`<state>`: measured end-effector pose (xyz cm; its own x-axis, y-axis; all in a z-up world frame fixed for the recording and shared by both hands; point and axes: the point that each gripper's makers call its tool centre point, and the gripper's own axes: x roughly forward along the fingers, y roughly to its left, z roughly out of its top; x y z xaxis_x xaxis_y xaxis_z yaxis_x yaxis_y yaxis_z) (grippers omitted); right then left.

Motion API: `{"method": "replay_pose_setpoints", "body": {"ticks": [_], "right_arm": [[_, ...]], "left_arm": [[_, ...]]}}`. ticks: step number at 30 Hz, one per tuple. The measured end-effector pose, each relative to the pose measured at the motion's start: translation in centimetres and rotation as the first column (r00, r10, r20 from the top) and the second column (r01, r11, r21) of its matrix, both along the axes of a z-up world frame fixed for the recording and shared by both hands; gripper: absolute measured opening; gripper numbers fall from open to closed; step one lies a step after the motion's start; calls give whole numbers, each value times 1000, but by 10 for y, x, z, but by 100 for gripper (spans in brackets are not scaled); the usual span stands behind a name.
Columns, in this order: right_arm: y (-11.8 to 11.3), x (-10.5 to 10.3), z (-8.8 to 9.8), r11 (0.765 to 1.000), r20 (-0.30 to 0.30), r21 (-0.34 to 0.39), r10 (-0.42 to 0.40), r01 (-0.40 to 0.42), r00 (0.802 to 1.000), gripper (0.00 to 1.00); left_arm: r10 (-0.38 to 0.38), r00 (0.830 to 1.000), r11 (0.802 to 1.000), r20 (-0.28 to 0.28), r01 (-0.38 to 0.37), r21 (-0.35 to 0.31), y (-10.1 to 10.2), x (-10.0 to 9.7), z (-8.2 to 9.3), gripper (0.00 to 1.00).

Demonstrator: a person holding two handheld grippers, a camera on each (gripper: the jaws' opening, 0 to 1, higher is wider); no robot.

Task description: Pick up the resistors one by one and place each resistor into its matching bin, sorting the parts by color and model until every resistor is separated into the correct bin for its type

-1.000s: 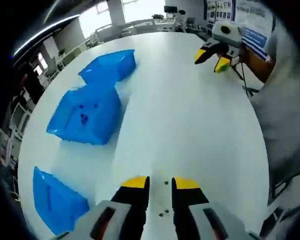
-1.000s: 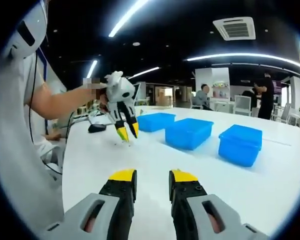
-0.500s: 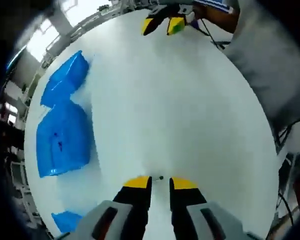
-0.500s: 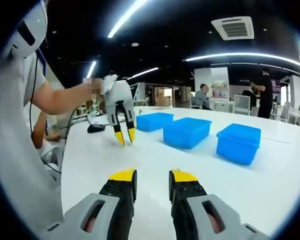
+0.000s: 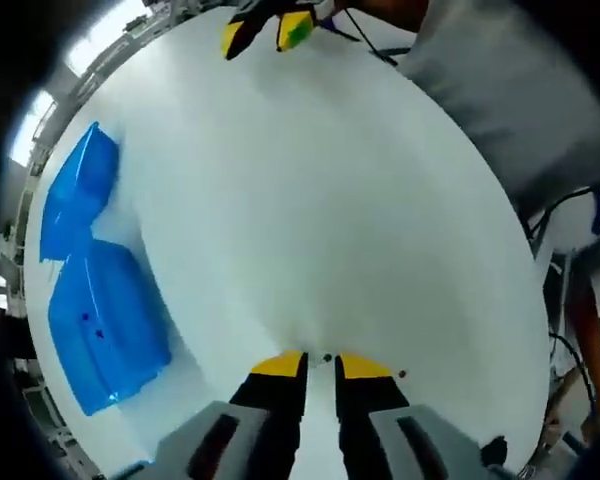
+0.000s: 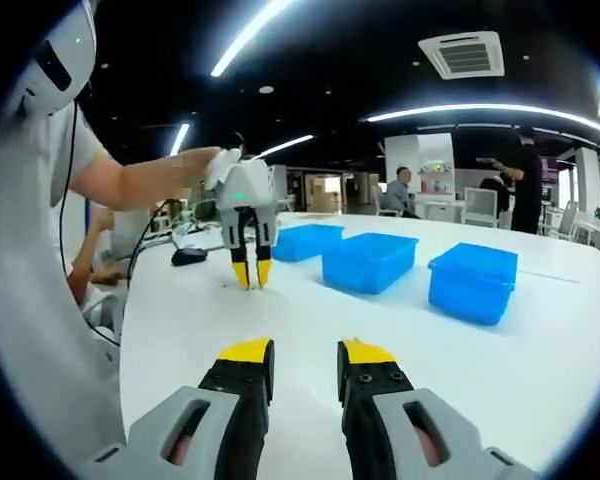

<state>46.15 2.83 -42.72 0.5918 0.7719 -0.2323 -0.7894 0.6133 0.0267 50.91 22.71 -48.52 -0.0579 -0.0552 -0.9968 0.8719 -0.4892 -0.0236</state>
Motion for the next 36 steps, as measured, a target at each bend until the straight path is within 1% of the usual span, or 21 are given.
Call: {"method": "replay_pose_setpoints", "body": {"ticks": [4,8,11,16,17,20,22,23,24,26,27,28,29,30,31,32,33,34,35,36], "right_arm": [[3,-2,2,1000,7,1,11,-11,1000,27],[2,-3,5,1000,13,6,13,-14,1000,27],[-1,-2,4,1000,11,2,6,-6,1000,27],[0,-4,4,1000,12,1,13,-13,1000,27],[1,-4,3,1000,10,0,15,-15,1000,27],[5,-3,4,1000,12,-14,26,-26,1000,27],[8,-4,7,999,18,-15,35,-35,999,27],[9,-4,8,999,19,-15,37,-37,999,27],[10,-3,8,999,20,-19,40,-40,999,27],[12,-3,8,999,19,-25,42,-42,999,27],[13,-3,8,999,18,-27,43,-43,999,27],[16,-3,8,999,15,-28,46,-45,999,27],[17,-3,8,998,15,-30,49,-48,999,27],[19,-3,8,998,14,-34,52,-51,999,27],[21,-3,8,998,14,-37,55,-55,998,27],[23,-2,8,998,14,-39,58,-58,998,27],[25,-2,8,997,13,-41,59,-59,998,27],[27,-2,8,997,14,-42,61,-60,998,27],[30,-2,8,997,14,-43,63,-63,998,27],[32,-3,8,997,13,-44,66,-65,998,27]], "left_arm": [[-23,1000,1000,-6,23,15,0,3,0,9],[-20,999,1000,-35,20,10,3,2,0,5],[-3,999,1000,-33,2,-15,3,1,0,5],[56,998,995,-22,-58,-84,2,1,1,5],[71,997,991,-31,-74,-113,2,0,2,5],[108,989,975,-97,-125,-184,1,-7,2,5],[144,981,954,-132,-173,-246,-2,-10,5,5],[150,978,945,-144,-185,-270,-4,-11,6,5],[160,973,928,-164,-205,-311,-7,-13,9,5],[186,959,876,-215,-261,-405,-14,-17,18,5],[198,952,844,-235,-287,-452,-17,-16,23,5],[226,940,793,-257,-331,-512,-20,-13,30,5],[245,930,748,-273,-360,-558,-22,-10,36,5],[263,917,695,-299,-395,-600,-23,-6,43,5],[280,903,634,-326,-429,-644,-23,-1,50,5],[301,888,565,-347,-460,-686,-24,5,58,5],[326,861,486,-391,-507,-712,-22,11,66,5],[331,846,440,-417,-529,-726,-21,13,71,5],[345,832,364,-434,-545,-755,-18,21,79,5],[363,811,287,-459,-566,-773,-14,28,86,5]]}}
